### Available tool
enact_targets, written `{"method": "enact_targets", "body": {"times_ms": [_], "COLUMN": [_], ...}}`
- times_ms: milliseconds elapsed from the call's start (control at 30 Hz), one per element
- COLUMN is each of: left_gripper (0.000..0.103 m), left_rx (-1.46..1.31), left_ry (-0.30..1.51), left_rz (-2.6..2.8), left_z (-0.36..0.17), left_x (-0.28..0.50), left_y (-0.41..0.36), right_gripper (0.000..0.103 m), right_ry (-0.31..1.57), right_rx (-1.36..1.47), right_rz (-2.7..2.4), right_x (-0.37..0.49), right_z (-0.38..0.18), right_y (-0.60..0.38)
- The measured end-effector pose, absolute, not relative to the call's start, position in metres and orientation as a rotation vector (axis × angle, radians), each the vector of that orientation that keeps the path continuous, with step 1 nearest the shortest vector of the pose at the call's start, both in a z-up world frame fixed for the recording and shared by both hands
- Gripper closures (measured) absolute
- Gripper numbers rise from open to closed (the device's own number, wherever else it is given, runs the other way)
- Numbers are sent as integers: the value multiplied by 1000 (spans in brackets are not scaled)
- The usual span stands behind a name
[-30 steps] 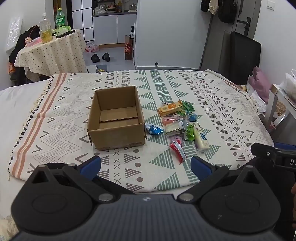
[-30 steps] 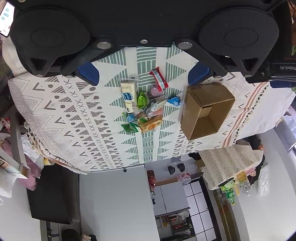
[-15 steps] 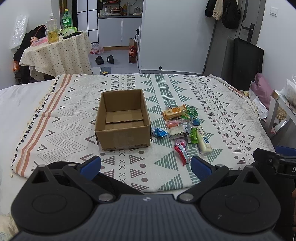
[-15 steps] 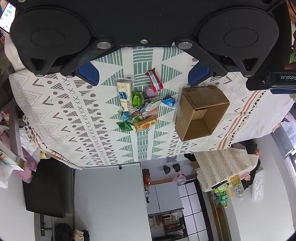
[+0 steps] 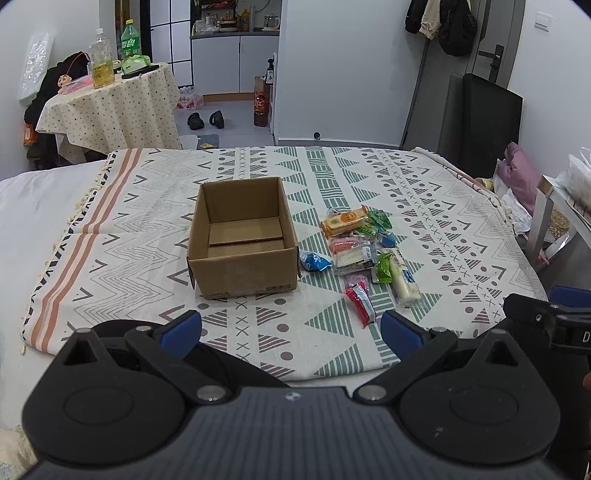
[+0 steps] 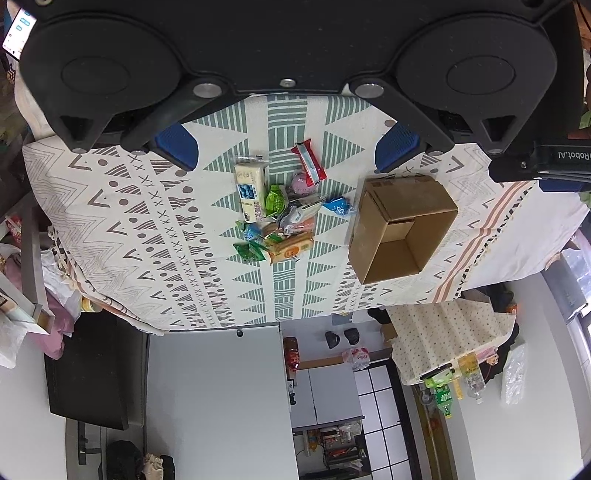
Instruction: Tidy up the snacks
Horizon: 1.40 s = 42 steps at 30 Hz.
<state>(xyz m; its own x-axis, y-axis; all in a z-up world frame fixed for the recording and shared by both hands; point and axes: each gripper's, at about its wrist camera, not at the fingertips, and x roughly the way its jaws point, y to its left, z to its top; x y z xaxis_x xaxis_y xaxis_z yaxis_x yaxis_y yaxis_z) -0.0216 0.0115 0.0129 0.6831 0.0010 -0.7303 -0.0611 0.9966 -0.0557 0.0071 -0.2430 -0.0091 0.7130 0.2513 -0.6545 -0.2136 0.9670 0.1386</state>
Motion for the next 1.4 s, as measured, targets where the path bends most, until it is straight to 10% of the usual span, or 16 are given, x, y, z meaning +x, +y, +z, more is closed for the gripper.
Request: {"method": "enact_targets", "body": {"times_ms": [1400], "left_gripper": [0], "left_rx": [-86], "left_ry": [829], "left_rz": [24], "left_z": [9], "left_x": [-14], "left_y": [11], "right_gripper": [0], "right_ry": [736], "right_rx": [45], "right_rz": [244], "right_x": [14], "right_z": [-18], "right_y": [-245]}}
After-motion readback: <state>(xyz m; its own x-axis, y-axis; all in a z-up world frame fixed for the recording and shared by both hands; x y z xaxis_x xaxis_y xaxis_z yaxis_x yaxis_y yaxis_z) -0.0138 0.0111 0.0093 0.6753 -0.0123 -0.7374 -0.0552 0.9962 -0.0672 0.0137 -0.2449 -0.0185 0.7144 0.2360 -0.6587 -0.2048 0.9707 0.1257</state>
